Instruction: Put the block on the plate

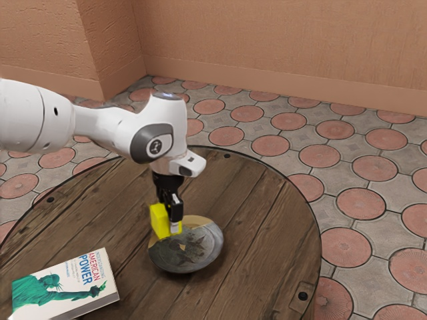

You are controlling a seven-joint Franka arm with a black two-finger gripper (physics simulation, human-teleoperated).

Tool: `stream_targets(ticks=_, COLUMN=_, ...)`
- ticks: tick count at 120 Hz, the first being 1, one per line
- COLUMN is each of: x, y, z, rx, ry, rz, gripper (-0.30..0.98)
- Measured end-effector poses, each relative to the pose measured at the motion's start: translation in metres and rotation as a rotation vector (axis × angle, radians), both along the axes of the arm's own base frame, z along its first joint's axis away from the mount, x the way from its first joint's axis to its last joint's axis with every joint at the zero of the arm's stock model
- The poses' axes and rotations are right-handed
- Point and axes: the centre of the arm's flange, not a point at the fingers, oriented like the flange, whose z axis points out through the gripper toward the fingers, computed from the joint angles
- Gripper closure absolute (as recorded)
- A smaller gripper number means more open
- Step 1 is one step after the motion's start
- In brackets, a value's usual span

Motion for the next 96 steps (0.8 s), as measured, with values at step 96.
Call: stream_targets(ticks=96, x=0.015, y=-0.051, z=-0.032, rx=-0.025, ry=-0.043, rz=-0.02, gripper=0.26)
